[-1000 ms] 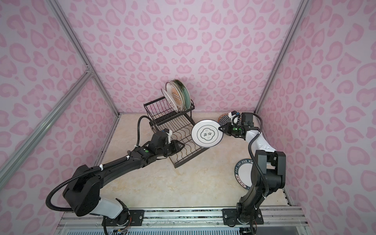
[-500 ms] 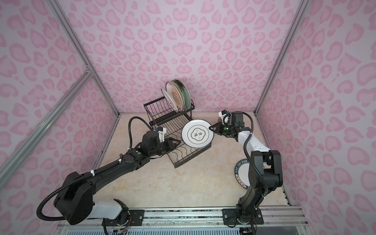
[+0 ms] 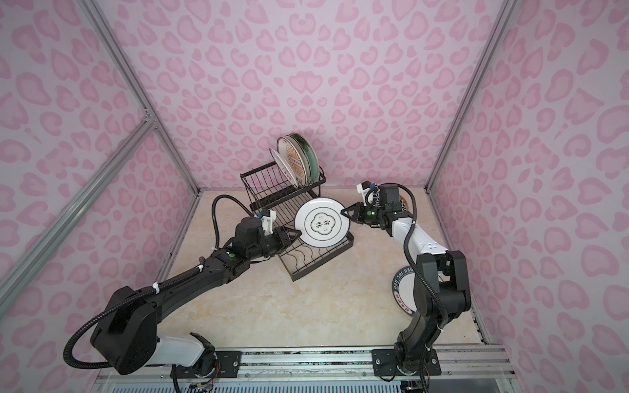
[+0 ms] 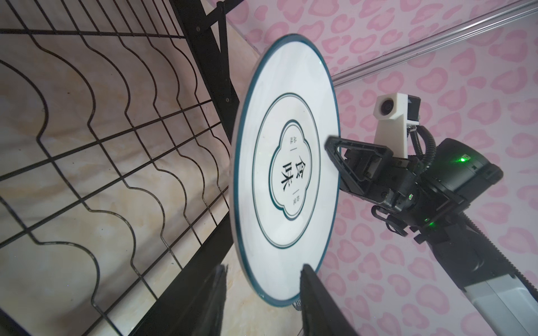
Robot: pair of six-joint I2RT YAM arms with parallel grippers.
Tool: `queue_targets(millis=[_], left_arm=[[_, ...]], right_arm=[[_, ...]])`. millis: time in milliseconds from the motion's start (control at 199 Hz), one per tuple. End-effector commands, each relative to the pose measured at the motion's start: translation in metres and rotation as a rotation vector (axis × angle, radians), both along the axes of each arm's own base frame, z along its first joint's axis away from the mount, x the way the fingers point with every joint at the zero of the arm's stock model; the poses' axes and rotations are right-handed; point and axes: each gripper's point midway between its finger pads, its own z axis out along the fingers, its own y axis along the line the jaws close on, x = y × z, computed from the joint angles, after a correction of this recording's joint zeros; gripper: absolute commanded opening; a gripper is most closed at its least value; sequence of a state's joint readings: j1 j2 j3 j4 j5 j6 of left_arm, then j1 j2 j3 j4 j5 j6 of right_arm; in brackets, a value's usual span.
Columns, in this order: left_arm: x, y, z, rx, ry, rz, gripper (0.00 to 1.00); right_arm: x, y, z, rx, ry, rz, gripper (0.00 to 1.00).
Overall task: Load plates into a dish rack
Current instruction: Pick up the plate from the middle-right of the table, then place the plate on the dish rack.
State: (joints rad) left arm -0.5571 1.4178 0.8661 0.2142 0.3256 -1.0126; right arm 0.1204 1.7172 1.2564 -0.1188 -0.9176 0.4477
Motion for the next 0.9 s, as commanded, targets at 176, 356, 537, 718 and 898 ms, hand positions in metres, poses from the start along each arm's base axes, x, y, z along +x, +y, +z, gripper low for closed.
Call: queue_targets(millis=[176, 356, 537, 718, 898], left_arm=[[0.007, -0.003, 0.011, -0.047, -0.040, 0.000, 0.43], [0.007, 0.000, 0.015, -0.061, -0.058, 0.000, 0.38], [0.005, 0.004, 0.017, -0.066, -0.065, 0.006, 0.37], [0.006, 0.005, 0.019, -0.067, -0.069, 0.007, 0.37], [0.005, 0.005, 0.018, -0.064, -0.070, 0.006, 0.32]], right_arm=[[-0.006, 0.016, 0.020, 0.055, -0.044, 0.051, 0.00], [-0.011, 0.022, 0.020, 0.106, -0.041, 0.066, 0.00], [-0.013, 0.029, 0.019, 0.144, -0.029, 0.075, 0.00], [-0.018, 0.041, 0.021, 0.152, -0.032, 0.100, 0.00], [-0.021, 0.048, 0.025, 0.168, -0.036, 0.114, 0.00]])
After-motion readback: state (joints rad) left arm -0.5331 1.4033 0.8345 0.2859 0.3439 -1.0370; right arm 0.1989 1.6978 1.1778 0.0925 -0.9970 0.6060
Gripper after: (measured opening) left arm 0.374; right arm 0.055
